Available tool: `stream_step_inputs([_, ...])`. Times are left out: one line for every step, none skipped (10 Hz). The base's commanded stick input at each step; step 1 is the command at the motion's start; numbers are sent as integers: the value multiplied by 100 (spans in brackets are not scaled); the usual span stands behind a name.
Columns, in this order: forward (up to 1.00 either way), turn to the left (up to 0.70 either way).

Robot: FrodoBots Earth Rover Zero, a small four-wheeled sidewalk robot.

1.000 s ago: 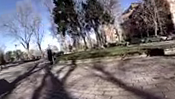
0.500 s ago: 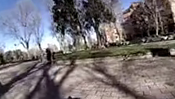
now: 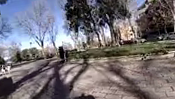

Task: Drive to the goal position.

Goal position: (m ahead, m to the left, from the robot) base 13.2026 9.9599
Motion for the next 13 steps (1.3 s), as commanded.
stream_step_inputs([70, 35])
stream_step_inputs([70, 35])
stream_step_inputs([70, 35])
stream_step_inputs([70, 35])
stream_step_inputs([70, 35])
stream_step_inputs([70, 35])
stream_step_inputs([70, 35])
stream_step_inputs([70, 35])
stream_step_inputs([70, 35])
stream_step_inputs([70, 35])
stream_step_inputs([70, 35])
stream_step_inputs([70, 35])
stream_step_inputs([70, 31])
